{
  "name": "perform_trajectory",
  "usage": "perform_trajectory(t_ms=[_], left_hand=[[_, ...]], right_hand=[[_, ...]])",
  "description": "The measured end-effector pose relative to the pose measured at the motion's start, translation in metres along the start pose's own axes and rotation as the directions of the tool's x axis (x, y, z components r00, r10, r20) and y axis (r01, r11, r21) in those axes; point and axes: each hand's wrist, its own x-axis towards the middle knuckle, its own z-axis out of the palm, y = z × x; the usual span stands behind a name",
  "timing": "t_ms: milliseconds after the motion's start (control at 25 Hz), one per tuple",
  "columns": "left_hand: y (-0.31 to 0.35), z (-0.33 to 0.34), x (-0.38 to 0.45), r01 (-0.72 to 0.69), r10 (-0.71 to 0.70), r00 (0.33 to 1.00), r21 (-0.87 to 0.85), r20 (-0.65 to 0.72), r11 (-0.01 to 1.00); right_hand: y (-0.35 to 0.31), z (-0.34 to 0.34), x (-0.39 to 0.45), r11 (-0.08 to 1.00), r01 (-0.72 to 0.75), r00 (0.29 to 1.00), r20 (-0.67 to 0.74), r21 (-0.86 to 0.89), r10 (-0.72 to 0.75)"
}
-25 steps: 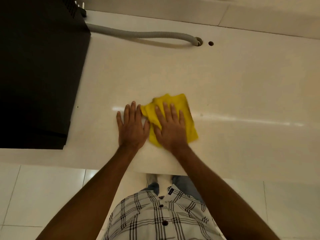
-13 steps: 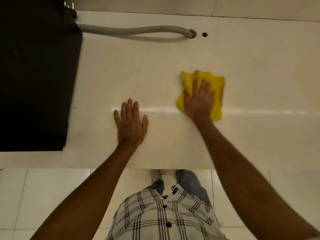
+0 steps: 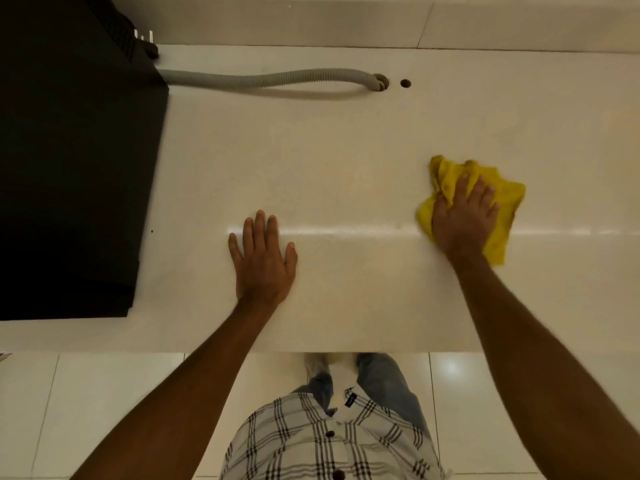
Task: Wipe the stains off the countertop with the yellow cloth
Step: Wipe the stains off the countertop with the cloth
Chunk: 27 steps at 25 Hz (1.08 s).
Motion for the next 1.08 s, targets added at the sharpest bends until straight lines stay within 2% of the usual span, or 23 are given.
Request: perform_trajectory(t_ms=[40,80,120,200,280,320,360,440,560,640,720,800,880,920,960,1040,1080], left_hand=[[0.0,0.0,0.0,-0.004,0.004,1.0,0.005,-0.004,1.0],[0.0,0.001,0.001,-0.005,0.005,1.0,0.009,-0.007,1.0],[-0.001,0.001,0.001,-0.002,0.002,1.0,0.012,-0.01,1.0],[-0.001,0.002,0.001,0.004,-0.004,1.0,0.008,-0.012,1.0],[0.0,0.003,0.0,-0.001,0.001,1.0,0.006,-0.01,1.0],[0.0,0.003,0.001,-0.001,0.001,1.0,0.006,-0.006,1.0],[0.0,0.002,0.001,0.002,-0.002,1.0,0.005,-0.003,1.0],[-0.001,0.002,0.003,0.01,-0.01,1.0,0.004,0.001,1.0],[0.0,0.0,0.001,0.004,-0.004,1.0,-0.008,0.007,1.0],[0.0,0.001,0.002,0.007,-0.007,1.0,-0.001,0.005,1.0],[0.0,0.003,0.003,0.008,-0.008,1.0,0.007,0.012,1.0],[0.0,0.004,0.004,0.013,-0.014,1.0,0.028,0.019,1.0],[0.0,0.003,0.003,0.015,-0.016,1.0,0.045,0.024,0.999],[0.0,0.003,0.003,0.015,-0.016,1.0,0.051,0.015,0.999],[0.001,0.003,0.003,0.019,-0.019,1.0,0.053,0.001,0.998],[0.002,0.004,0.005,0.034,-0.034,0.999,0.033,-0.02,0.999],[0.002,0.004,0.005,0.039,-0.038,0.999,0.024,-0.029,0.999]], right_hand=[[-0.029,0.008,0.004,1.0,-0.001,1.0,-0.009,-0.006,0.001],[-0.061,0.017,0.0,0.998,0.06,0.997,-0.046,-0.013,-0.06],[-0.091,0.024,-0.016,0.987,0.162,0.983,-0.087,-0.018,-0.163],[-0.129,0.033,-0.081,0.918,0.395,0.917,-0.048,-0.041,-0.397],[-0.117,0.029,-0.154,0.808,0.59,0.803,0.113,-0.005,-0.585],[-0.096,0.023,-0.176,0.764,0.644,0.75,0.165,0.035,-0.64],[-0.069,0.017,-0.186,0.749,0.66,0.732,0.18,0.049,-0.657],[-0.02,0.014,-0.157,0.808,0.59,0.797,0.151,0.015,-0.585],[0.02,0.009,-0.053,0.952,0.295,0.955,0.068,-0.079,-0.29],[0.015,0.004,0.019,0.989,0.126,0.992,0.011,-0.074,-0.125],[-0.027,0.006,0.069,1.0,0.007,1.0,0.014,-0.004,-0.007],[-0.1,0.019,0.078,1.0,0.015,1.0,0.015,0.014,-0.015],[-0.177,0.038,0.044,0.983,0.181,0.983,-0.034,0.037,-0.179],[-0.211,0.048,0.015,0.951,0.305,0.952,-0.031,0.05,-0.304],[-0.238,0.056,-0.016,0.885,0.461,0.887,0.009,0.063,-0.462],[-0.26,0.058,-0.062,0.677,0.727,0.662,0.146,0.116,-0.735],[-0.256,0.055,-0.061,0.592,0.794,0.566,0.185,0.14,-0.803]])
